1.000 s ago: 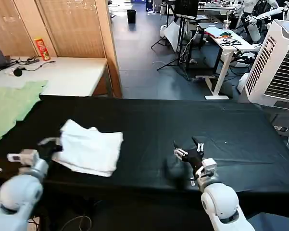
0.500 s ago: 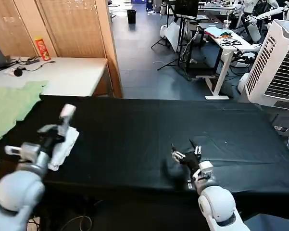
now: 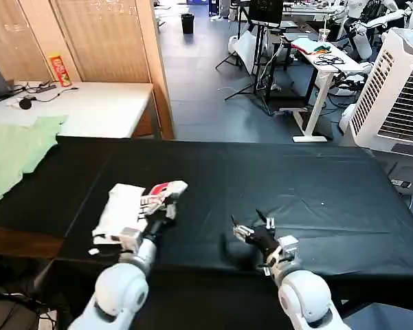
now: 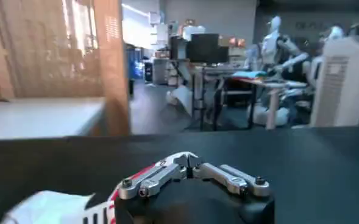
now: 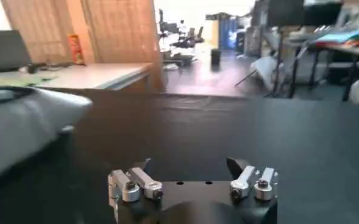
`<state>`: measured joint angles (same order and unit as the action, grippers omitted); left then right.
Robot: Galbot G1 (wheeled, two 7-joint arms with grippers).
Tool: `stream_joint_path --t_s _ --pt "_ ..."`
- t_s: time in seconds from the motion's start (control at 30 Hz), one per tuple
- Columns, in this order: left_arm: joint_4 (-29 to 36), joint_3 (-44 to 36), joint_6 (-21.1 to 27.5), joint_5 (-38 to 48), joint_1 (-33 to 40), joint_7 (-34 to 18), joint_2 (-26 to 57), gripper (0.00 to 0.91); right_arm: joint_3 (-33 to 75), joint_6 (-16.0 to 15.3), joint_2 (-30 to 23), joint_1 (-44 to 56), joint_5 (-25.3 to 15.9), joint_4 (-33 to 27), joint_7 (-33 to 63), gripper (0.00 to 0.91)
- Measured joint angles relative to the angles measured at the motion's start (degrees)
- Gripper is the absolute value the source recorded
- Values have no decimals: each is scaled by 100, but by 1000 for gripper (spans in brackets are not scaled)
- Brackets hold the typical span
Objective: Fold and organize the clothes.
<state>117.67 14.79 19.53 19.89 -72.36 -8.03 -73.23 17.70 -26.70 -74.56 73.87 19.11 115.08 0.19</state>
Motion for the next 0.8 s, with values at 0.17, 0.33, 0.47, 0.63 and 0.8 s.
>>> stream_joint_path --t_s 0.17,0.33,0.47,0.63,0.8 --pt "109 -32 -334 29 -95 334 -62 878 -255 -225 -24 -197 426 -114 74 878" --pt "243 56 -469 5 -208 354 -63 878 -655 -388 -182 -572 855 -415 232 878" --pt "326 162 -527 -25 -326 339 -18 878 -934 -415 -325 -844 1017 -747 251 848" --pt "428 310 -580 -37 -492 321 21 878 -1212 -409 -541 -1148 1048 -1194 199 527" --pt "483 445 -680 -118 -656 317 27 878 -1318 -385 -658 -1375 1072 -1513 152 59"
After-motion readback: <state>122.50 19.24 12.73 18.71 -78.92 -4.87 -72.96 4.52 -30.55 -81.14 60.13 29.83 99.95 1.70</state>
